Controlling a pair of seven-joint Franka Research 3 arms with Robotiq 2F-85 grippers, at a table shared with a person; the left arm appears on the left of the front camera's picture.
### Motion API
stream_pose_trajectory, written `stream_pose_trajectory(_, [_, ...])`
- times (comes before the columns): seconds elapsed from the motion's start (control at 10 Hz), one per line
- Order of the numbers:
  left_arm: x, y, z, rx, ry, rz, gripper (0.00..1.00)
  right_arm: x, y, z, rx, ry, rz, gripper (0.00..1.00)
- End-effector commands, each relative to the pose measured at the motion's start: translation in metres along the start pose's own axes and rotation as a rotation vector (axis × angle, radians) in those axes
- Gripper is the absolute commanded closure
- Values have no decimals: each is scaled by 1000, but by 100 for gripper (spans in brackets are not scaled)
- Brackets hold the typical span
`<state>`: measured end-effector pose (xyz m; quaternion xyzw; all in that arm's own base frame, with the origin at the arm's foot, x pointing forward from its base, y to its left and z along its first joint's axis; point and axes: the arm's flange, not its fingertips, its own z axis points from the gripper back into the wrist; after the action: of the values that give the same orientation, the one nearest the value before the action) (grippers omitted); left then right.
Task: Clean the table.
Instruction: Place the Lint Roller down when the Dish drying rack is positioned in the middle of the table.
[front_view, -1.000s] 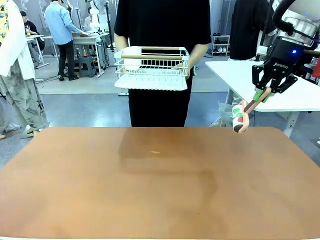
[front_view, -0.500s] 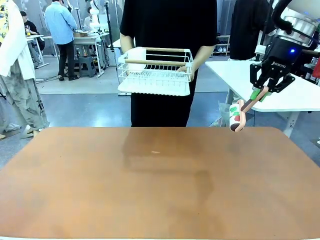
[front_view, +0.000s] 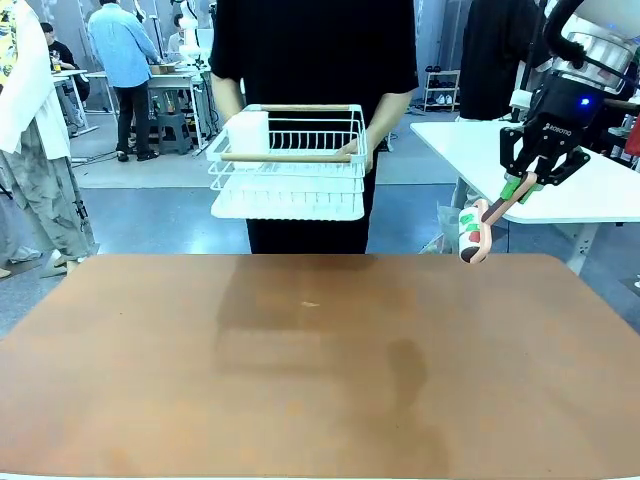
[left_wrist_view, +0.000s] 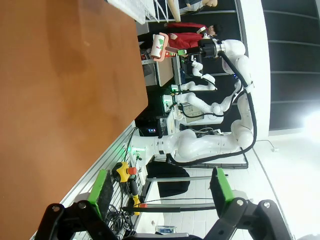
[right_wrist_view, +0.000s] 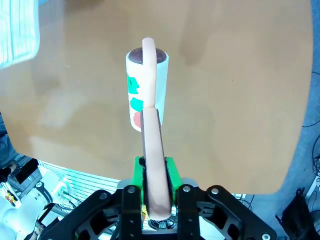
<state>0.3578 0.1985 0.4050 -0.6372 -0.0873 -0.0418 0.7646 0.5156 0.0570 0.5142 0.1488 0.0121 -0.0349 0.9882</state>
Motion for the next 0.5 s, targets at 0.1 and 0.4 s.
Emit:
stream_pose_trajectory(0.1, [-2,-1,2,-2,-1,-3,0,-1,1,1,22,-4,13,78])
stream_pose_trajectory(0.4, [-2,-1,2,-2,-1,-3,0,-1,1,1,22,-4,13,78])
